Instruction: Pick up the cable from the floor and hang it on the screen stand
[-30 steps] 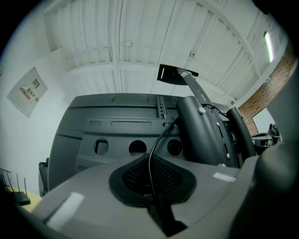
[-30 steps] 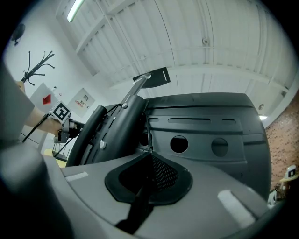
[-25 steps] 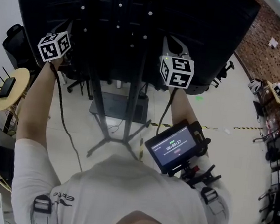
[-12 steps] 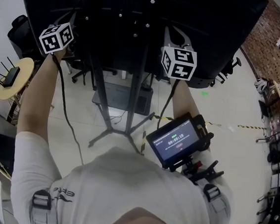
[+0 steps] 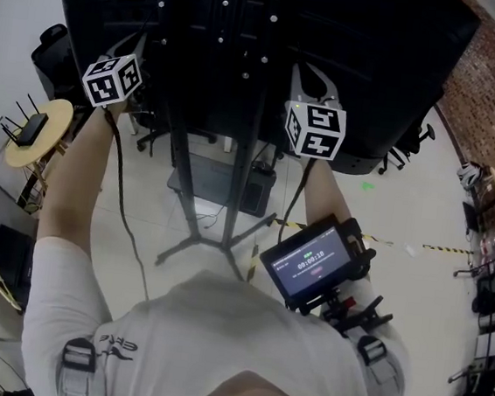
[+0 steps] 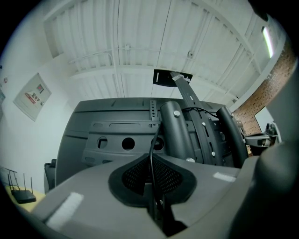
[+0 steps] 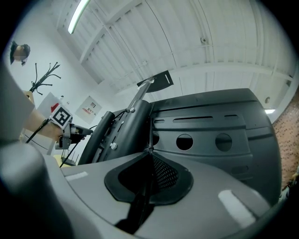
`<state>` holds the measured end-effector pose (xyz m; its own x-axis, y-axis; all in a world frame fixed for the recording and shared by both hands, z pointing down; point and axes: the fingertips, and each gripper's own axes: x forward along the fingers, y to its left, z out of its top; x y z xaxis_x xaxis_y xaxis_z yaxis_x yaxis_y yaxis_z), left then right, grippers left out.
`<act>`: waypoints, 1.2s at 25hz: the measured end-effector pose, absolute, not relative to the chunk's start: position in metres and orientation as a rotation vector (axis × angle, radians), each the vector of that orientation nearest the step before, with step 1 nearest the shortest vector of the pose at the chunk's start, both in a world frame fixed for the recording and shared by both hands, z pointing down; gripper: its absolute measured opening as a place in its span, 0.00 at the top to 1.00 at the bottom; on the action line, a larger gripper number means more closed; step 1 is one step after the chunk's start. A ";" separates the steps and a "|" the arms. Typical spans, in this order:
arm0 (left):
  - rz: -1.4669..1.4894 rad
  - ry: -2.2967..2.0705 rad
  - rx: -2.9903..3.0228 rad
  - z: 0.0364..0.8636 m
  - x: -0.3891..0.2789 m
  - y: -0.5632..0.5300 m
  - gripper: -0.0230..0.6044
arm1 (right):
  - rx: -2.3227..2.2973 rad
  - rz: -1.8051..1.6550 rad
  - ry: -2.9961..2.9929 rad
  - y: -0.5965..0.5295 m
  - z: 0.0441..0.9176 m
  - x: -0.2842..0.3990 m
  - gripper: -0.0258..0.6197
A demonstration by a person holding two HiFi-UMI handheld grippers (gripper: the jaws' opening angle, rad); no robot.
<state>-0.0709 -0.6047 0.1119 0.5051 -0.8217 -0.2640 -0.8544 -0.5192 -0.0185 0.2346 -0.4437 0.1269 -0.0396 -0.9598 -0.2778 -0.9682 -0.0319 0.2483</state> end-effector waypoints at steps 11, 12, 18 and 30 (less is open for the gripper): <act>0.232 1.603 -2.395 0.158 -0.106 -0.571 0.93 | -2.103 0.601 2.247 -0.441 0.153 0.225 0.87; 0.219 1.622 -2.382 0.163 -0.109 -0.566 0.93 | -2.095 0.592 2.259 -0.440 0.156 0.224 0.87; 0.160 1.746 -2.347 0.200 -0.115 -0.525 0.93 | -2.033 0.565 2.303 -0.419 0.174 0.228 0.87; 0.090 1.909 -2.299 0.247 -0.122 -0.407 0.96 | -1.757 0.426 2.490 -0.379 0.215 0.186 0.94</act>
